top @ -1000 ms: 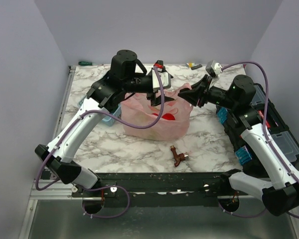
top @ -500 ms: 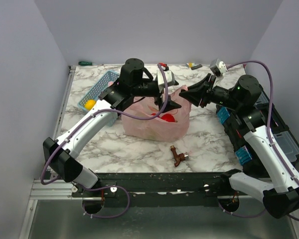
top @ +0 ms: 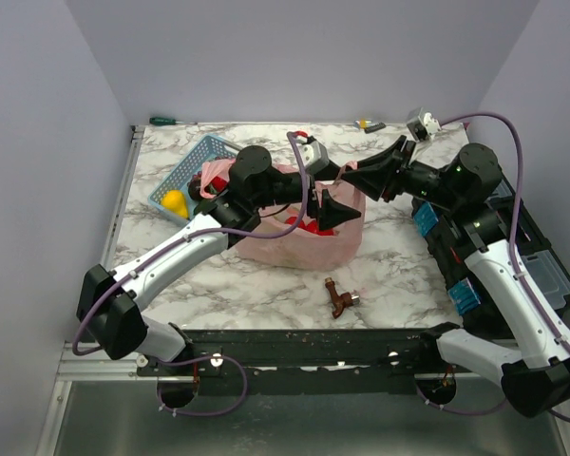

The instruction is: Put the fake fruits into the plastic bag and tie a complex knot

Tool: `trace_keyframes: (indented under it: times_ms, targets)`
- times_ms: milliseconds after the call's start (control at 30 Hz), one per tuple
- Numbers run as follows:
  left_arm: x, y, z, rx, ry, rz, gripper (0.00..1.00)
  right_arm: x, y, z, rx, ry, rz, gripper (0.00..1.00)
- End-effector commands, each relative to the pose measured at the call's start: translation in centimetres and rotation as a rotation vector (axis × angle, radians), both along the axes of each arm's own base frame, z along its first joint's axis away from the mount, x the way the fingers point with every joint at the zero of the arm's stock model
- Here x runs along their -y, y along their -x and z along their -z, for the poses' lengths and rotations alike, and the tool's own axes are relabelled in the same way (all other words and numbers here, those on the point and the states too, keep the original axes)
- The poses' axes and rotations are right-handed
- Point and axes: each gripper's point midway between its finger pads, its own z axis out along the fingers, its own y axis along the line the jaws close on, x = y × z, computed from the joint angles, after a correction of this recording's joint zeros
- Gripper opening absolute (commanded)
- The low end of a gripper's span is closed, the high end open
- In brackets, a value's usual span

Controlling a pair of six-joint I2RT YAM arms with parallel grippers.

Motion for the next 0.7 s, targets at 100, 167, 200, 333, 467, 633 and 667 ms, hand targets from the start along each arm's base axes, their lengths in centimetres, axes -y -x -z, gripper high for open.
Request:
trace_keyframes:
  times_ms: [100, 167, 200, 333, 467, 633, 667]
  targets:
    - [0.9, 0.3, -4.8, 0.082, 0.105, -0.108, 0.92, 0.0, 0.7, -1.7, 0.034, -0.056, -0.001, 0.32]
    - [0.9, -0.6, -4.6, 0.075, 0.086, -0.150, 0.77, 0.1, 1.0, -2.2, 0.039, -0.062, 0.000, 0.32]
    - [0.8, -0.6, -4.5, 0.082, 0.080, -0.152, 0.68, 0.3, 1.1, -2.4, 0.032, -0.065, 0.007, 0.32]
    - [0.1, -0.2, -3.7, 0.100, 0.064, -0.125, 0.33, 0.9, 2.0, -2.9, 0.000, -0.058, 0.030, 0.38]
    - [-0.5, -0.3, -3.3, 0.097, 0.052, -0.107, 0.06, 1.9, 3.4, -2.4, 0.027, -0.006, 0.053, 0.61]
    - [-0.9, 1.1, -4.1, 0.147, 0.060, -0.021, 0.03, 3.0, 3.8, 0.4, 0.108, 0.162, 0.069, 0.92]
    - [-0.9, 1.4, -4.5, 0.159, 0.066, -0.003, 0.02, 3.2, 3.5, 1.8, 0.109, 0.211, 0.076, 0.94]
